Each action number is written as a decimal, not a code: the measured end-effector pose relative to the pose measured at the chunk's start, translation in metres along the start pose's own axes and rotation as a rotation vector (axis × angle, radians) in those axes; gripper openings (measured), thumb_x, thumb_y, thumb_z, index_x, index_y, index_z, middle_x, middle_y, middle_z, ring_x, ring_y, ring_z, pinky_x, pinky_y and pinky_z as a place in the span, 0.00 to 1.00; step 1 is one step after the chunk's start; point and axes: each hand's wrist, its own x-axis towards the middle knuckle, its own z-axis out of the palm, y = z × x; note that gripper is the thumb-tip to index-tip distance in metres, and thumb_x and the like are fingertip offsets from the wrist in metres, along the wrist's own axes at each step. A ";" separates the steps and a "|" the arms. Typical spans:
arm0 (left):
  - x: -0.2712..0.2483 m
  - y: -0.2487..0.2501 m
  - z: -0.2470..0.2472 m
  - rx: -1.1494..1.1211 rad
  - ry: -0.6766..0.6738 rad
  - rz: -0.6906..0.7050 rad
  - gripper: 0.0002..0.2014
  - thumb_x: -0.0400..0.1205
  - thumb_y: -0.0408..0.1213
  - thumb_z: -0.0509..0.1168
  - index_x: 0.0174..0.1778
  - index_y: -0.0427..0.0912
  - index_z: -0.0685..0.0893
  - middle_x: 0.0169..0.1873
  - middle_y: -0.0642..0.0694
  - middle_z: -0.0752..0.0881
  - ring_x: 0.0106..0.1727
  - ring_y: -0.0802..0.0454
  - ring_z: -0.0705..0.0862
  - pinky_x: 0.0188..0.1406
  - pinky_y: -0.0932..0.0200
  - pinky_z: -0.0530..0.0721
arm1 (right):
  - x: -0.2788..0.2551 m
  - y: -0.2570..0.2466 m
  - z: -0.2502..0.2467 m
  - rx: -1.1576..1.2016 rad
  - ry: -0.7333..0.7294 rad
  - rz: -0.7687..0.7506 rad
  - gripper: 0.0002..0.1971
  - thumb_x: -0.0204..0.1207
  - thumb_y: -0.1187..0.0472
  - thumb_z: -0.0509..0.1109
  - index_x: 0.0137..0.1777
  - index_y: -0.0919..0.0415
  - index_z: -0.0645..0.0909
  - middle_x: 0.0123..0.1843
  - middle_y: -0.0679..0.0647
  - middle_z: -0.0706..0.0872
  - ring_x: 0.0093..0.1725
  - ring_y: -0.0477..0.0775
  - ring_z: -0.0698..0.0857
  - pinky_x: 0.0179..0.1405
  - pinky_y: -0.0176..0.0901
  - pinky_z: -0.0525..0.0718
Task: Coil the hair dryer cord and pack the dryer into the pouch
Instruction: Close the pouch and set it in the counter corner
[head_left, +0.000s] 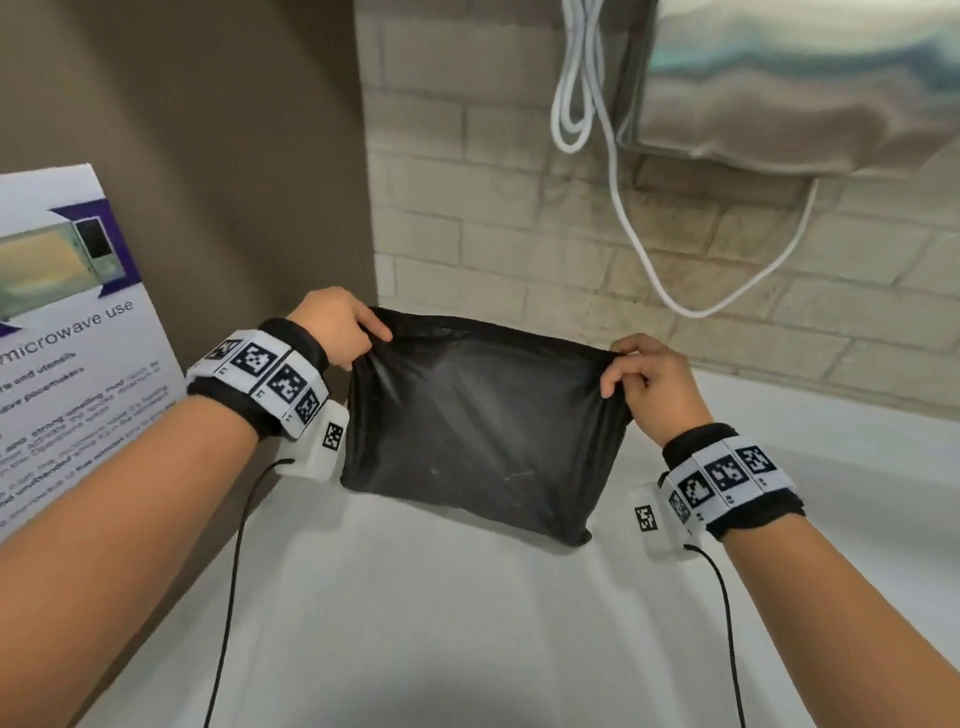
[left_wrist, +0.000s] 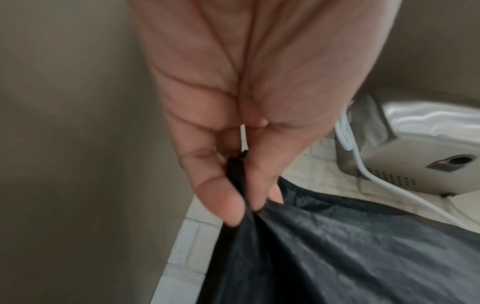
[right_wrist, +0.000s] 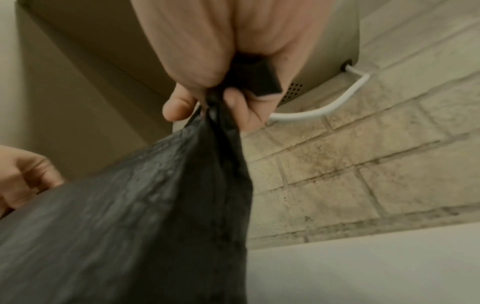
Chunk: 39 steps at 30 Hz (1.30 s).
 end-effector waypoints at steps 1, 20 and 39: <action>0.009 0.000 -0.001 0.050 -0.038 -0.020 0.18 0.78 0.23 0.60 0.53 0.47 0.88 0.51 0.40 0.88 0.31 0.55 0.86 0.31 0.74 0.82 | 0.009 0.002 0.006 0.016 -0.005 0.034 0.21 0.68 0.86 0.54 0.31 0.70 0.86 0.46 0.58 0.77 0.42 0.50 0.77 0.43 0.11 0.68; 0.121 -0.029 0.038 0.261 -0.119 -0.162 0.22 0.81 0.24 0.56 0.71 0.37 0.74 0.73 0.37 0.72 0.73 0.40 0.72 0.75 0.53 0.68 | 0.074 0.076 0.099 -0.188 -0.507 0.280 0.18 0.77 0.74 0.61 0.66 0.66 0.77 0.66 0.63 0.73 0.66 0.62 0.75 0.61 0.29 0.66; 0.080 -0.048 0.074 0.341 -0.392 0.007 0.37 0.76 0.54 0.65 0.79 0.57 0.56 0.82 0.42 0.47 0.81 0.41 0.56 0.78 0.53 0.59 | 0.041 0.042 0.105 0.115 -0.809 0.671 0.28 0.77 0.36 0.53 0.76 0.43 0.59 0.72 0.51 0.74 0.63 0.54 0.78 0.53 0.41 0.79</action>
